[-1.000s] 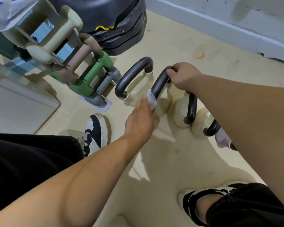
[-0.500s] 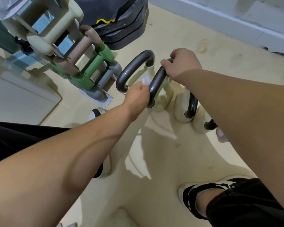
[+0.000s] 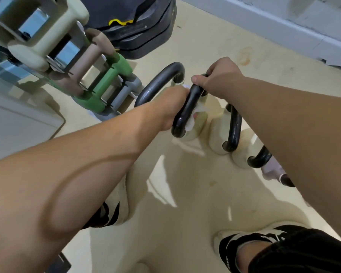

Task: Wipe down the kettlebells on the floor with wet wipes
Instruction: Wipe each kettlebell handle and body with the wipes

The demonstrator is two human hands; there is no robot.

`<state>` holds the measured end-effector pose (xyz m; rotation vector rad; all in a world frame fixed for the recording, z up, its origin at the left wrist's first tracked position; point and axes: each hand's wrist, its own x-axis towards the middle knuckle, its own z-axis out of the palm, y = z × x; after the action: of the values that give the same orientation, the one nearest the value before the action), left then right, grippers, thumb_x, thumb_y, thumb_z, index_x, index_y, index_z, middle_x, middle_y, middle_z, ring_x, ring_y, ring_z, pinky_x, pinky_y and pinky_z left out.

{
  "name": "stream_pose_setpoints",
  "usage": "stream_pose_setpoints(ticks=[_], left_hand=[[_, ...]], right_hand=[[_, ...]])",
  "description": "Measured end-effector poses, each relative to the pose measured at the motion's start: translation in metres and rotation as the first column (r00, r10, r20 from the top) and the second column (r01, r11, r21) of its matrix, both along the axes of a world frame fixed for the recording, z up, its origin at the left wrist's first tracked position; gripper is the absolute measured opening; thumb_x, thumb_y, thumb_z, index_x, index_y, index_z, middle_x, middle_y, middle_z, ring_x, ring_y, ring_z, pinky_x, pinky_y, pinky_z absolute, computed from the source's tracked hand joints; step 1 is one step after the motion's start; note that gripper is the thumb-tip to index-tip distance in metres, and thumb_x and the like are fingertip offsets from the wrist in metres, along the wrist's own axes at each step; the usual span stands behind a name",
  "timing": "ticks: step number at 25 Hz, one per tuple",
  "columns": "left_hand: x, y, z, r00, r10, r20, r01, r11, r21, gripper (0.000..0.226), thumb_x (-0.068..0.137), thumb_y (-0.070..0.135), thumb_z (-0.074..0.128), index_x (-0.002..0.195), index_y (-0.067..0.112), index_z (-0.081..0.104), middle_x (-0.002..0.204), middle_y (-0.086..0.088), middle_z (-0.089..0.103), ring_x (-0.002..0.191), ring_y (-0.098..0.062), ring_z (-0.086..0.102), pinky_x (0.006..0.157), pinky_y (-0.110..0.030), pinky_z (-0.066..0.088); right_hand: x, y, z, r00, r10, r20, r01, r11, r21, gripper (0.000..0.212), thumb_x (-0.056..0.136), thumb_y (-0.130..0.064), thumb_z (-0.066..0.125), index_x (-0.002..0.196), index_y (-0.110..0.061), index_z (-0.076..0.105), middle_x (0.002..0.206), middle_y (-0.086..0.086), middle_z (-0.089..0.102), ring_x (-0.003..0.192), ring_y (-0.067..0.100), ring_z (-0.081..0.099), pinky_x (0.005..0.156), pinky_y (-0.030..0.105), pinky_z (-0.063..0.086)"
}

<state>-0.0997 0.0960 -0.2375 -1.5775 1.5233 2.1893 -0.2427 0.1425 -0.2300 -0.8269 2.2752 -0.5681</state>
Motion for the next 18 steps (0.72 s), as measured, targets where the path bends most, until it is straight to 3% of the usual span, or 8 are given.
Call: stream_pose_setpoints(ticks=[1,3,6,9,13,16,18], left_hand=[[-0.003,-0.003,-0.004,1.000,0.006,-0.029,-0.006,1.000,0.021,0.031,0.098,0.023,0.042,0.109,0.003,0.065,0.082,-0.015,0.062,0.069,-0.030,0.059,0.067,-0.044,0.050],[0.005,0.004,-0.013,0.999,-0.033,0.005,0.033,0.995,-0.090,0.037,0.103,0.034,0.040,0.103,0.007,0.066,0.083,-0.018,0.062,0.071,-0.030,0.062,0.069,-0.043,0.055],[0.042,0.027,-0.034,0.996,-0.088,-0.015,0.078,0.945,-0.317,0.049,0.108,0.040,0.025,0.097,0.011,0.064,0.086,-0.016,0.067,0.068,-0.017,0.069,0.075,-0.022,0.055],[0.066,0.036,-0.053,0.996,-0.082,-0.022,0.066,0.914,-0.401,0.055,0.104,0.042,0.024,0.106,0.006,0.066,0.105,-0.011,0.072,0.092,-0.017,0.063,0.100,-0.030,0.047],[0.063,0.034,-0.040,0.990,-0.142,-0.022,0.118,0.887,-0.446,0.051,0.106,0.029,0.027,0.091,0.006,0.071,0.095,-0.010,0.074,0.078,-0.009,0.058,0.083,-0.023,0.046],[0.052,0.028,-0.029,0.995,-0.101,0.020,0.101,0.918,-0.383,0.043,0.098,0.022,0.033,0.081,0.002,0.067,0.084,-0.014,0.074,0.071,-0.017,0.059,0.079,-0.033,0.047],[0.035,0.020,-0.013,0.994,-0.029,0.105,0.061,0.948,-0.312,0.036,0.102,0.019,0.037,0.078,0.008,0.061,0.066,-0.008,0.070,0.056,-0.016,0.061,0.067,-0.028,0.051]], right_hand=[[-0.001,0.000,0.000,1.000,-0.001,0.009,0.001,1.000,0.000,0.044,0.087,-0.047,0.073,0.075,-0.010,0.052,0.059,0.002,0.046,0.053,0.018,0.042,0.056,0.028,0.035],[-0.004,0.000,-0.001,1.000,0.006,0.016,-0.006,1.000,0.010,0.042,0.087,-0.048,0.073,0.083,-0.010,0.057,0.061,0.001,0.049,0.055,0.018,0.045,0.065,0.028,0.039],[-0.002,-0.001,-0.003,1.000,0.030,-0.010,-0.029,0.999,0.015,0.042,0.087,-0.050,0.071,0.088,-0.009,0.059,0.065,0.002,0.050,0.067,0.024,0.052,0.069,0.030,0.041],[0.002,0.000,-0.008,0.999,0.029,-0.019,-0.029,1.000,-0.001,0.042,0.089,-0.051,0.067,0.089,-0.010,0.059,0.071,0.003,0.053,0.079,0.029,0.054,0.071,0.031,0.040],[0.010,0.003,-0.012,1.000,0.016,-0.025,-0.016,0.999,-0.027,0.035,0.092,-0.051,0.062,0.096,-0.016,0.065,0.101,0.006,0.071,0.094,0.030,0.063,0.076,0.030,0.044],[0.009,0.006,-0.009,0.999,0.037,-0.026,-0.038,0.999,-0.026,0.034,0.093,-0.052,0.060,0.096,-0.018,0.062,0.103,0.007,0.071,0.096,0.030,0.062,0.077,0.031,0.044],[0.006,0.006,-0.008,0.998,0.055,-0.020,-0.056,0.998,-0.028,0.035,0.092,-0.052,0.060,0.094,-0.017,0.061,0.099,0.005,0.069,0.095,0.029,0.061,0.077,0.031,0.043]])
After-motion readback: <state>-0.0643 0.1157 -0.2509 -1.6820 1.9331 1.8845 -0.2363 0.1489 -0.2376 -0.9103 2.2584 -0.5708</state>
